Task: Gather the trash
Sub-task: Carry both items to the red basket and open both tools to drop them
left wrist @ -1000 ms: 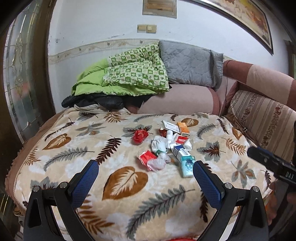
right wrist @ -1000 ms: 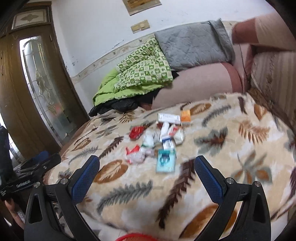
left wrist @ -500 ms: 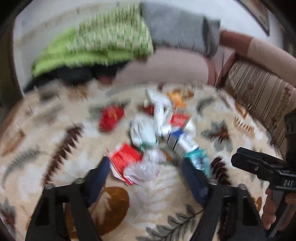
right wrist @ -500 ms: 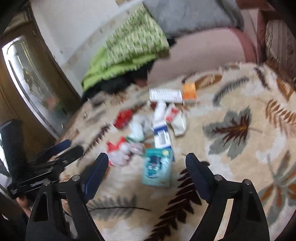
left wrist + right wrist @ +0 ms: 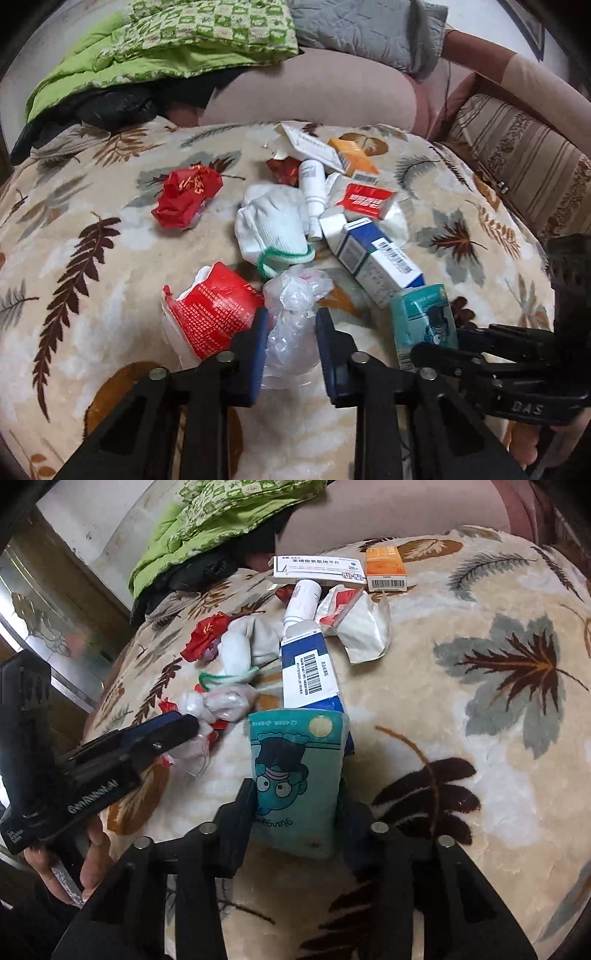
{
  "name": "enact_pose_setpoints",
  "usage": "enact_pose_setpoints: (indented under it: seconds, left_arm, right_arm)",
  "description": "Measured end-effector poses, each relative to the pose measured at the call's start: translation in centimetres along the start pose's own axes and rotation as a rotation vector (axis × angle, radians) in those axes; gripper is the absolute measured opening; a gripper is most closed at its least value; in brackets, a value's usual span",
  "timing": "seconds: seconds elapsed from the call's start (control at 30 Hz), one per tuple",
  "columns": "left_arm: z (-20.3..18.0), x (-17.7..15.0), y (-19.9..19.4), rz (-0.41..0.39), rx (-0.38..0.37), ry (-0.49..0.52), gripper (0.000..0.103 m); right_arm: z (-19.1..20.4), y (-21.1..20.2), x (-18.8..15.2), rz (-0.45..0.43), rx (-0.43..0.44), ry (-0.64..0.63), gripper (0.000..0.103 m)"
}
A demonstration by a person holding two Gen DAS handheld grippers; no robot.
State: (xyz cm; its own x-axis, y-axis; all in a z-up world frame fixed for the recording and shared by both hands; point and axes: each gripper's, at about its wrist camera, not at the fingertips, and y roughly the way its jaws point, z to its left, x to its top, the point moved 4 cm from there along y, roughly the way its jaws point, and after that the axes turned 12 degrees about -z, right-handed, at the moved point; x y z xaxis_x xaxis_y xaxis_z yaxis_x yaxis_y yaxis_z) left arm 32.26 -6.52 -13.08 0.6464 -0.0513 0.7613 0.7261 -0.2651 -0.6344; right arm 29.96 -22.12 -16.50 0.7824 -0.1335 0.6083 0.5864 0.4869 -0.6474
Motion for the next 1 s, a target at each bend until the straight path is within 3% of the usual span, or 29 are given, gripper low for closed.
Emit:
enact_pose_setpoints:
  seconds: [0.17,0.37,0.53,0.67,0.8,1.0]
  left_arm:
    - [-1.0,0.4,-3.1,-0.028,-0.054,-0.037,0.021]
    - [-2.2,0.6,-8.2,-0.068,-0.069,-0.073,0.019]
    - [-4.3,-0.5,-15.6,-0.116,-0.112,-0.075,0.019]
    - [-5.8,-3.0,-21.3,-0.154,-0.143,-0.05,0.019]
    - [-5.3,-7.9,-24.0,-0.118,-0.159,-0.085,0.019]
    - [-5.1,-15.4,-23.2,0.058,-0.117,-0.138,0.019]
  right_arm:
    - [0.5,-3.6,0.5,-0.057,0.043,0.025,0.03]
    - [2.6,-9.9,0.7,-0.14,0.088,-0.01,0.029]
    - [5.3,-16.3,-3.1,-0.158,0.195,0.012,0.03]
    - [6.9,-19.2,-7.2,-0.141,0.232,-0.016,0.03]
    - [6.8,-19.7,-11.4,-0.066,0.256,0.031,0.03]
    - [6.8,-17.5,-17.1,0.089,0.192,0.034,0.03]
